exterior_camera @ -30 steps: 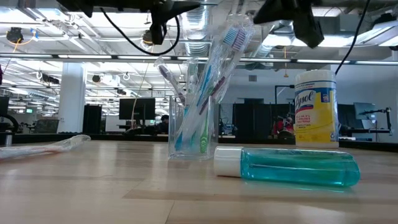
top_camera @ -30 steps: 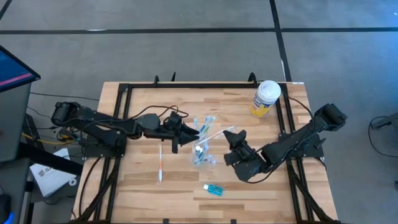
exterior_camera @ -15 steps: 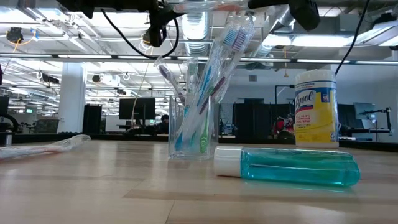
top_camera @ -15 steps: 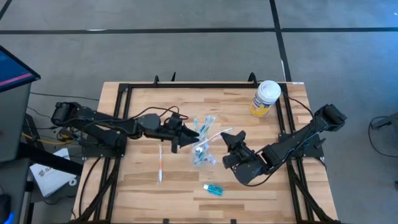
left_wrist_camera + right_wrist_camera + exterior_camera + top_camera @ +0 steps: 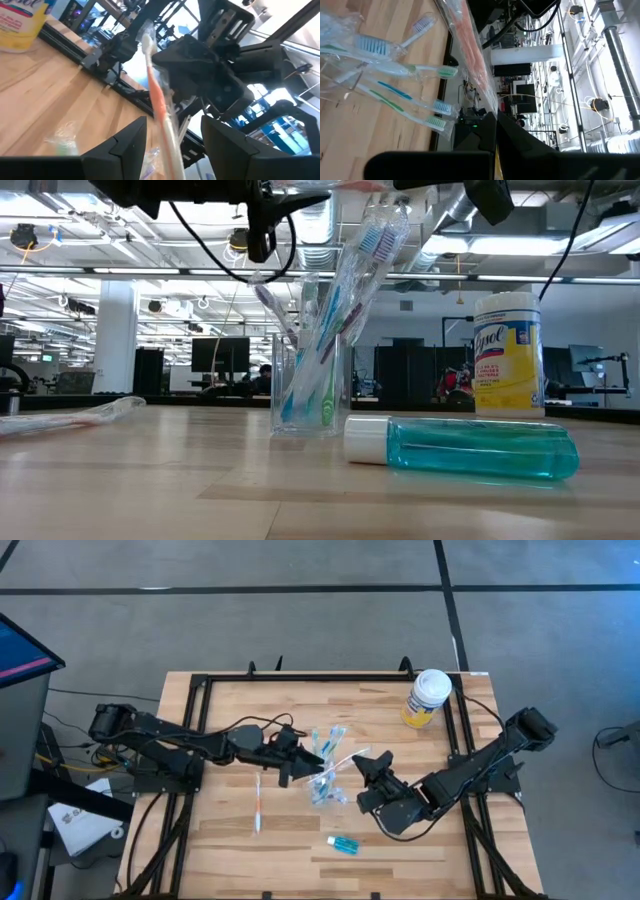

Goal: Pick & Place toothbrushing station
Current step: Put the top orange toothbrush into the transparent organizer

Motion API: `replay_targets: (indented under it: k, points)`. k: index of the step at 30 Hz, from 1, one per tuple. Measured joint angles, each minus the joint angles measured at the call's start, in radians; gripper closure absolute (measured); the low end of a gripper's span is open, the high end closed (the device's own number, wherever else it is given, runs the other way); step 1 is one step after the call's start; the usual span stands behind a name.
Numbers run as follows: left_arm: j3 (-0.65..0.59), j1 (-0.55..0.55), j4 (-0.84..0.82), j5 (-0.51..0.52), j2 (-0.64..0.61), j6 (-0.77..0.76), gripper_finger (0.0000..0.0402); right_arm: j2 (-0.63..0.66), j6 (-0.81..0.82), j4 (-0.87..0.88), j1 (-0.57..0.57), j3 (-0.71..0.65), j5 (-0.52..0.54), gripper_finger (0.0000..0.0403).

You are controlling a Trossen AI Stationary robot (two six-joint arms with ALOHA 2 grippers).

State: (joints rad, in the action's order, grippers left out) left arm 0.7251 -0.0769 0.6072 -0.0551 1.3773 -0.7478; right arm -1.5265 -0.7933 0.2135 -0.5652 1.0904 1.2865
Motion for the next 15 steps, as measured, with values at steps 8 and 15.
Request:
replay_targets:
  k: [8, 15]
  points:
    - [0.033, 0.0, -0.001, -0.055, 0.043, -0.021, 0.0219, 0.0, 0.0, 0.001, 0.014, 0.0, 0.0, 0.0403]
    - [0.082, 0.0, -0.001, -0.095, 0.113, -0.023, 0.022, 0.0, -0.003, -0.001, 0.013, -0.001, -0.002, 0.0403]
